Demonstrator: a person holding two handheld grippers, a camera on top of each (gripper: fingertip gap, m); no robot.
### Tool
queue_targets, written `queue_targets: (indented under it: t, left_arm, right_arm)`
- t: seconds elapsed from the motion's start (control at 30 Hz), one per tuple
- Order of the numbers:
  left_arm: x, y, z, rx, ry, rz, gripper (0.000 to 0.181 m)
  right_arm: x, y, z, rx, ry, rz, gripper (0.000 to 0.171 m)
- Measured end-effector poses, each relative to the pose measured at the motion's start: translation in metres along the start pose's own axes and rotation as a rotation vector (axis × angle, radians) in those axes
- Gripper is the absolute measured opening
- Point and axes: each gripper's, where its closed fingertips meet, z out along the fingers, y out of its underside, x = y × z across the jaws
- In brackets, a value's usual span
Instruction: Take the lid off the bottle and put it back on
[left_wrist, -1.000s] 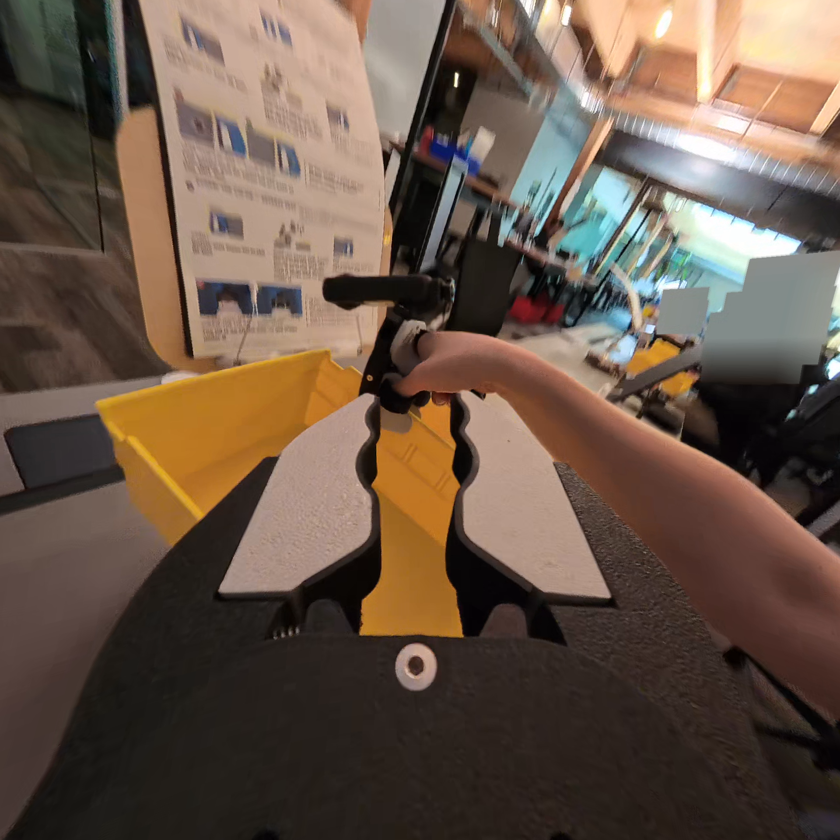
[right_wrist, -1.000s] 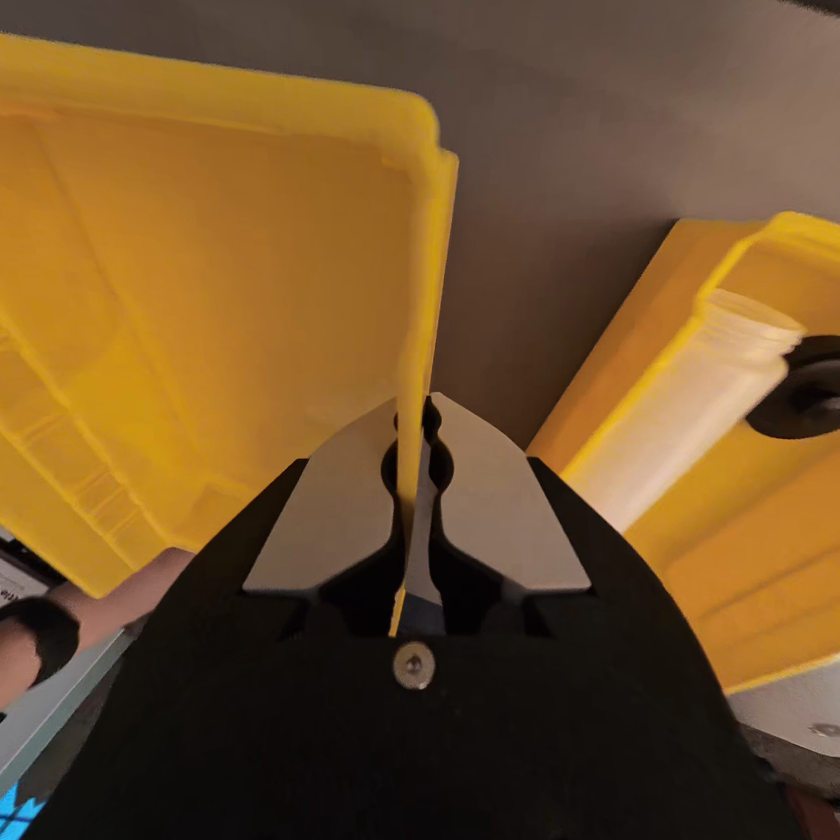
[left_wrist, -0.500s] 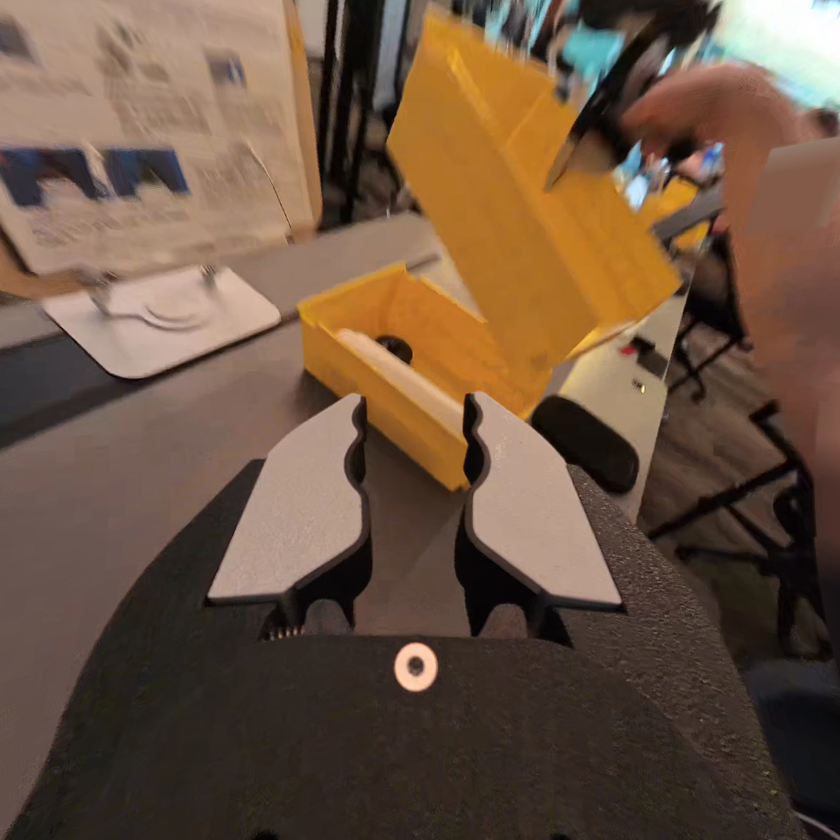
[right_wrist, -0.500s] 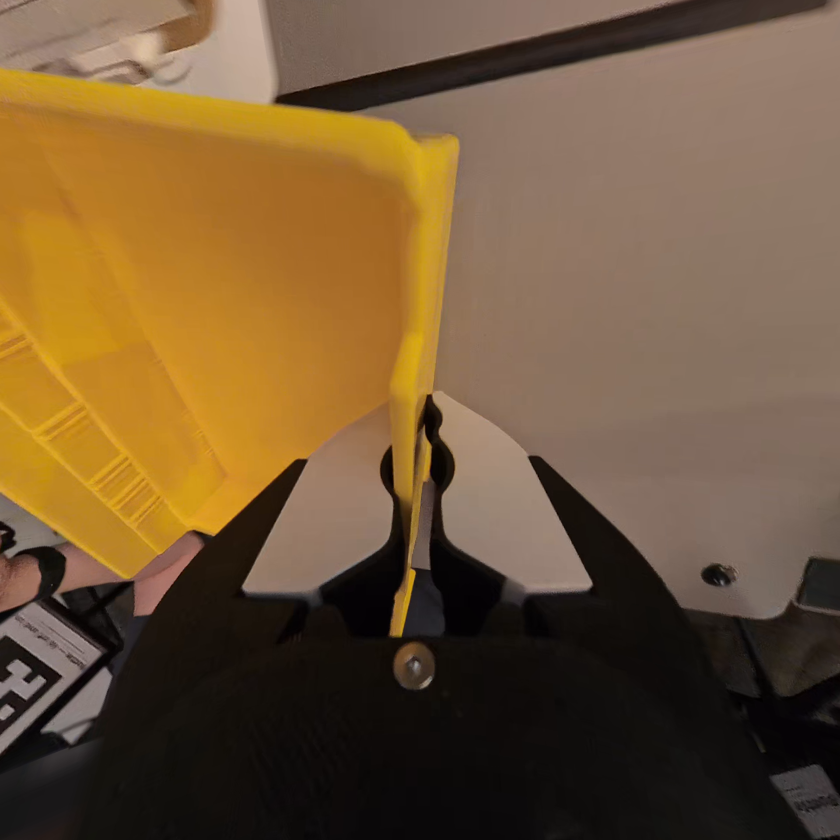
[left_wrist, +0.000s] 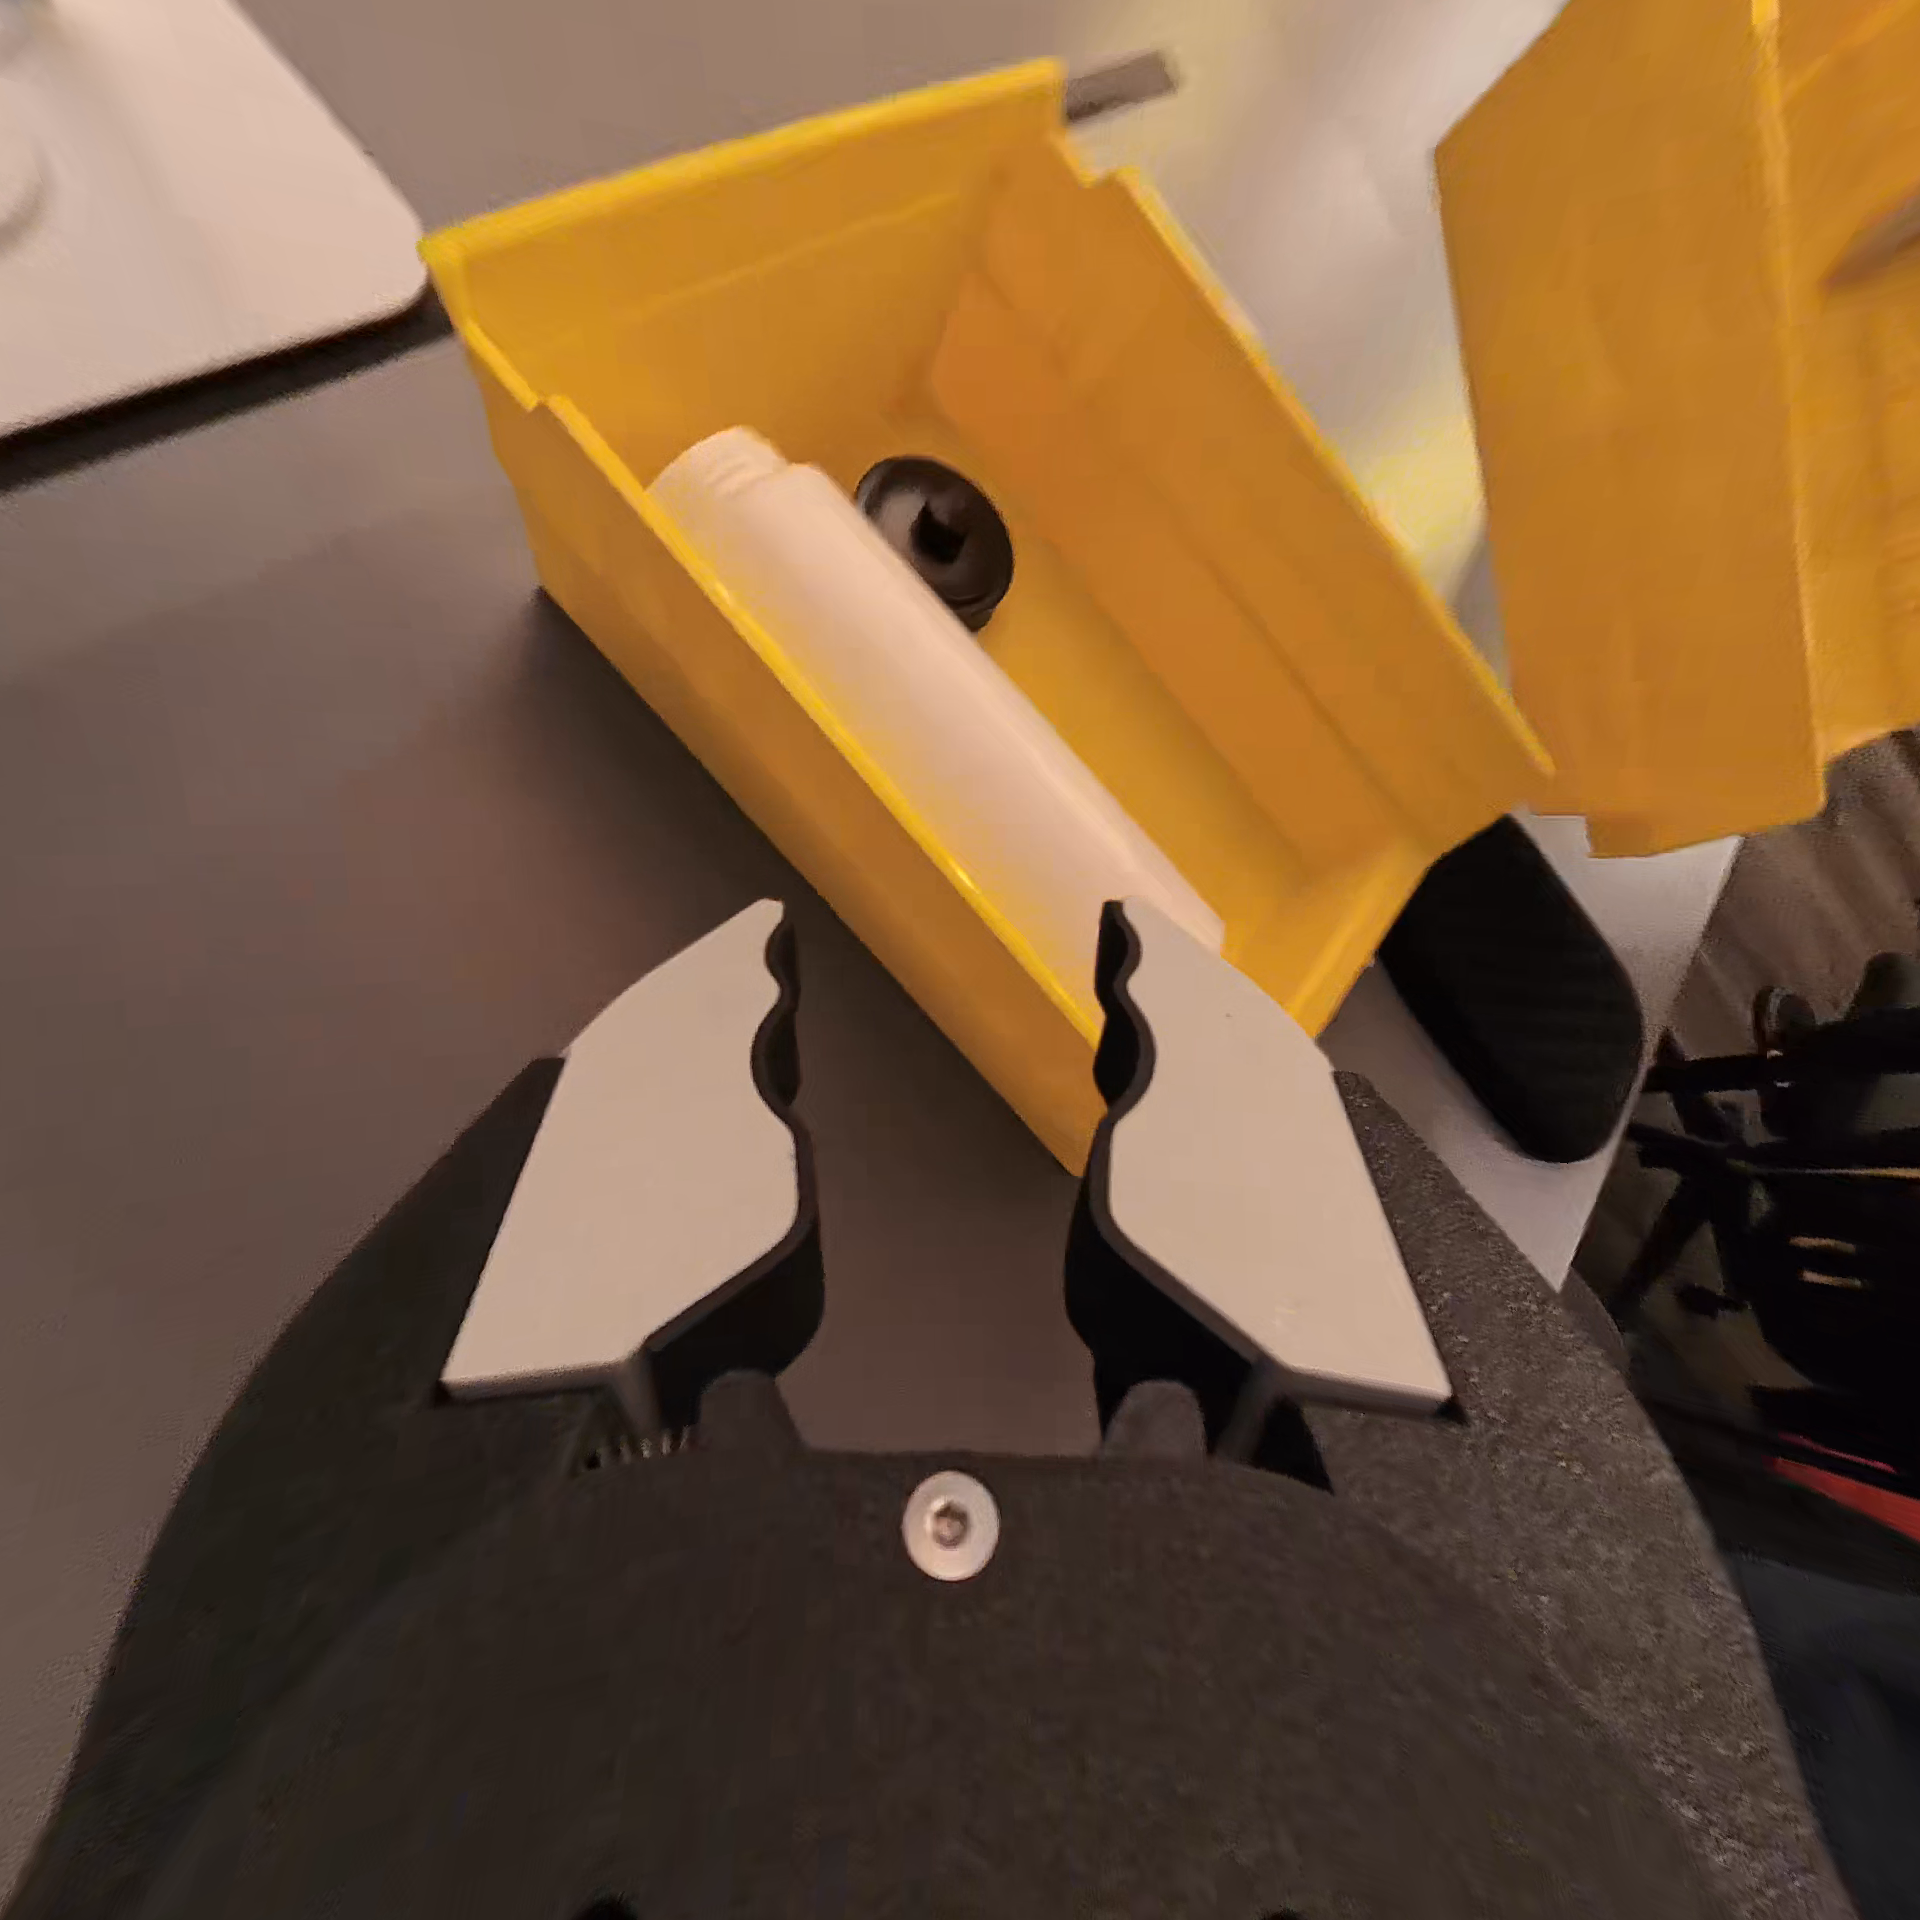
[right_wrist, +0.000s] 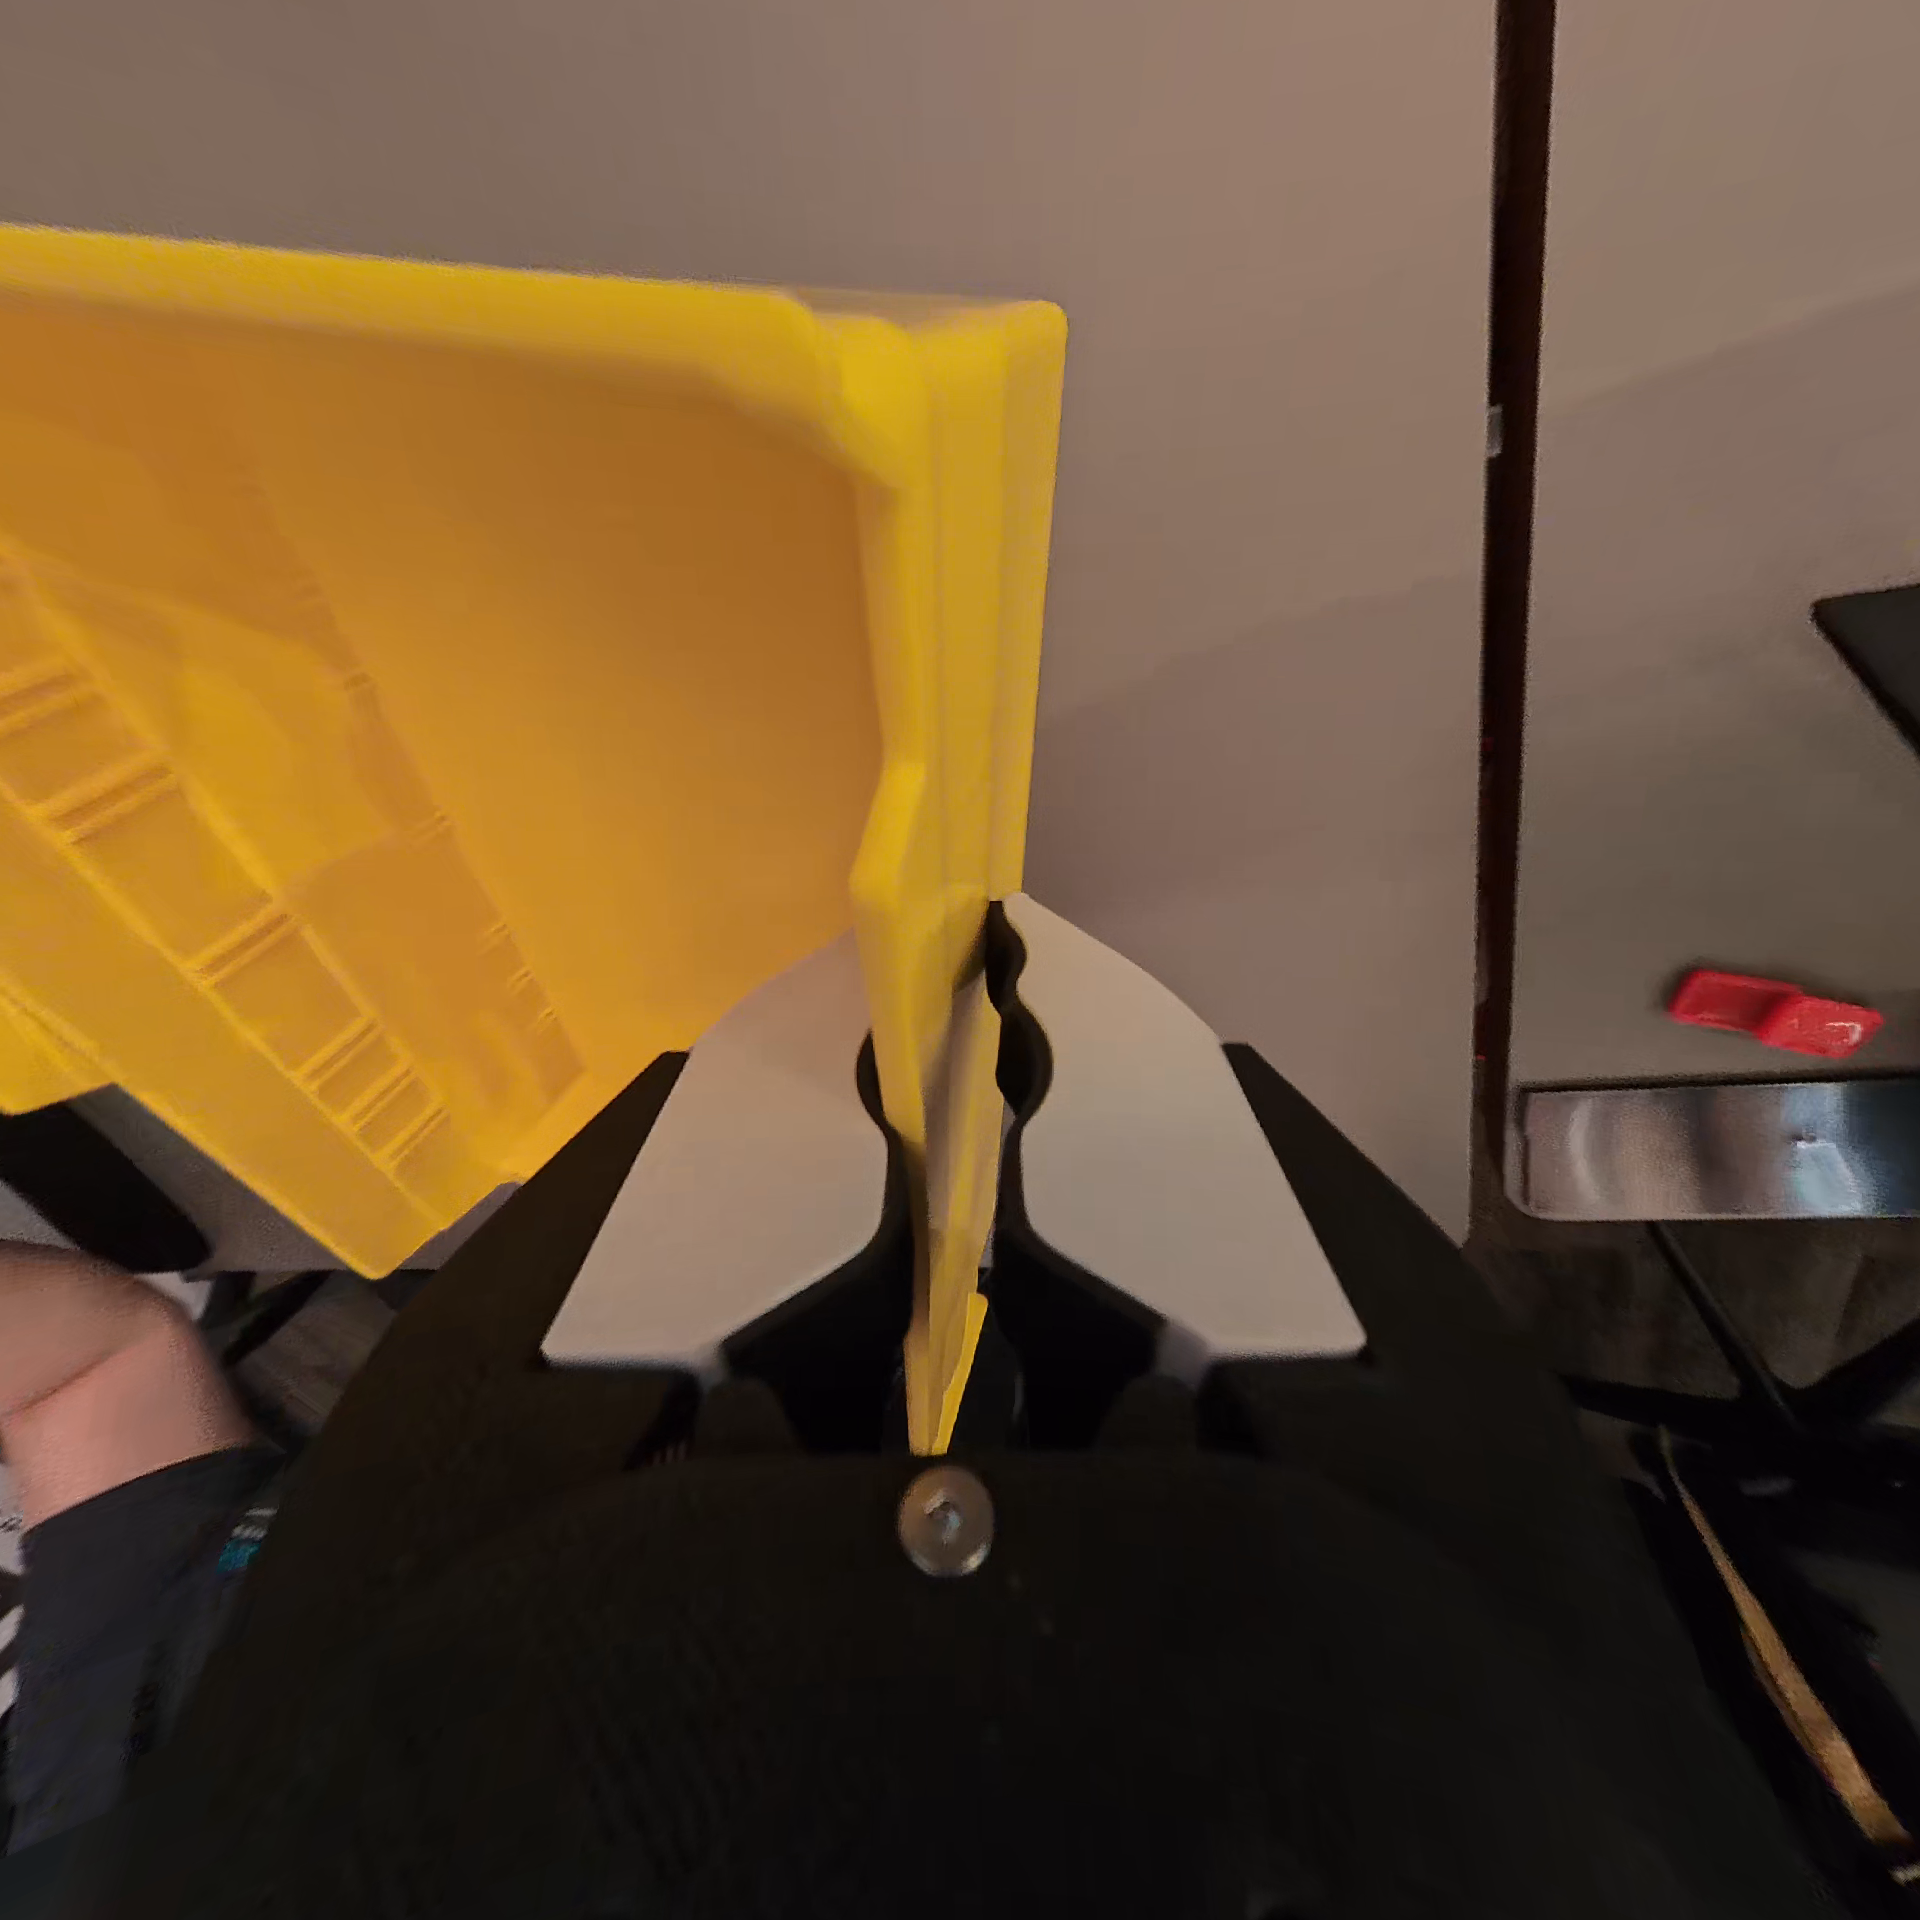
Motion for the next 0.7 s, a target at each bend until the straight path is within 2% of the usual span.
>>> queue_targets:
  t: [0.2,0.33,0.37,0.43,0.57,0.7]
  left_arm:
    - [-0.026,0.012,0.045,-0.381,-0.133,-0.026,0.059]
    - [-0.020,0.021,0.064,-0.563,-0.068,-0.136,0.046]
    - [-0.014,0.023,0.066,-0.612,-0.033,-0.182,0.029]
    - [-0.013,0.026,0.067,-0.707,-0.032,-0.228,0.022]
    - [-0.022,0.027,0.059,-0.784,-0.065,-0.250,0.013]
    - [-0.052,0.033,0.037,-0.794,-0.156,-0.242,0.009]
  right_arm:
    - [0.015,-0.010,0.030,-0.036,0.016,-0.021,0.016]
    - [0.012,-0.015,0.040,-0.037,-0.013,-0.021,0.016]
    - [0.009,-0.016,0.041,-0.033,-0.021,-0.027,0.016]
    - [0.003,-0.021,0.041,-0.017,-0.025,-0.030,0.015]
    - [-0.015,-0.029,0.041,-0.008,-0.037,-0.044,0.014]
    - [-0.043,-0.036,0.052,-0.024,-0.086,-0.070,0.014]
